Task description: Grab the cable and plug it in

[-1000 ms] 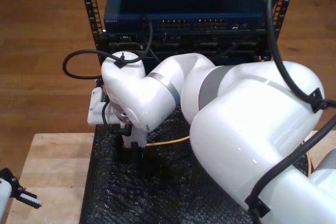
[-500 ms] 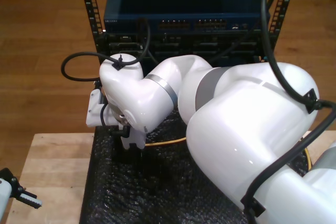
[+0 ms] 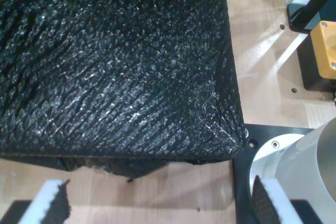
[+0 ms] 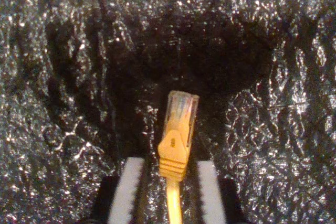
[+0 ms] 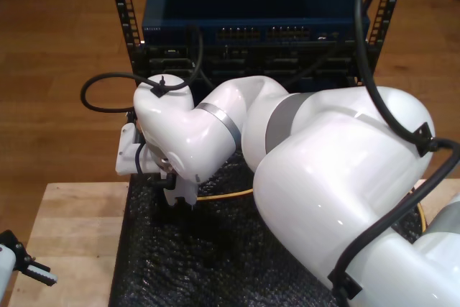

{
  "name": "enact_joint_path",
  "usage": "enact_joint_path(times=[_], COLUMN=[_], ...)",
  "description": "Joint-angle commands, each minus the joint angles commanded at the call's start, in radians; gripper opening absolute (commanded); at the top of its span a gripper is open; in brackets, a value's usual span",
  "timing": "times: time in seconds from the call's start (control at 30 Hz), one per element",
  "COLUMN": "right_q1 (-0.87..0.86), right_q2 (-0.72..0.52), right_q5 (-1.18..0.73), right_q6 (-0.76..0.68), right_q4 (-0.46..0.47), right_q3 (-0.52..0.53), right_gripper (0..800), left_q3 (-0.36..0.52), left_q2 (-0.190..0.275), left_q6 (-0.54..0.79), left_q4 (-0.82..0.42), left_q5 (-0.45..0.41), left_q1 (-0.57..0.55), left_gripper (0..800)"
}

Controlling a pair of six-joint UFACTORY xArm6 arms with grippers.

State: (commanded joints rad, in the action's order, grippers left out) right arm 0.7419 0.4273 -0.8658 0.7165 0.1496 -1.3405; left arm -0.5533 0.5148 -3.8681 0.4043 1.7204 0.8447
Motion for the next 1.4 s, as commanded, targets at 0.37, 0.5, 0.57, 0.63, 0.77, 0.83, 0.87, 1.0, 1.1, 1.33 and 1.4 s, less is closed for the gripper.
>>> enact_joint_path(times=[0.37,0.5,0.57,0.63,0.77,0.83,0.87,1.0,1.1,1.33,1.4], right_q1=[0.0,-0.002,-0.002,-0.003,-0.005,-0.008,-0.012,-0.018,-0.023,-0.075,-0.101], right_q2=[0.002,0.003,0.002,-0.005,-0.028,-0.044,-0.051,-0.075,-0.098,-0.16,-0.176], right_q5=[0.012,0.012,0.011,0.011,0.006,0.003,0.003,-0.015,-0.046,-0.137,-0.183], right_q6=[0.003,0.005,0.014,0.038,0.126,0.155,0.164,0.173,0.175,0.285,0.341], right_q4=[0.002,0.002,0.0,-0.002,-0.012,-0.015,-0.015,-0.015,-0.015,-0.143,-0.219], right_q3=[0.003,0.005,0.003,0.003,0.006,0.009,0.011,0.012,0.012,0.011,0.009], right_gripper=[23,3,4,3,3,3,3,3,3,3,3], left_q3=[0.0,0.0,0.002,0.002,0.002,0.0,0.0,-0.012,-0.011,-0.014,-0.017], left_q2=[0.0,0.0,0.0,-0.002,-0.008,-0.015,-0.02,-0.031,-0.031,-0.031,-0.031], left_q6=[0.0,0.0,0.0,0.0,-0.002,-0.005,-0.005,-0.005,-0.005,-0.012,-0.032], left_q4=[-0.002,-0.002,-0.002,-0.002,0.0,0.0,0.0,0.015,0.064,0.092,0.094], left_q5=[-0.002,0.0,0.0,0.0,0.009,0.02,0.026,0.035,0.044,0.071,0.071], left_q1=[0.0,0.0,0.0,-0.002,-0.002,-0.002,-0.002,-0.003,-0.003,-0.015,-0.029], left_gripper=[800,800,800,800,800,800,800,800,800,800,800])
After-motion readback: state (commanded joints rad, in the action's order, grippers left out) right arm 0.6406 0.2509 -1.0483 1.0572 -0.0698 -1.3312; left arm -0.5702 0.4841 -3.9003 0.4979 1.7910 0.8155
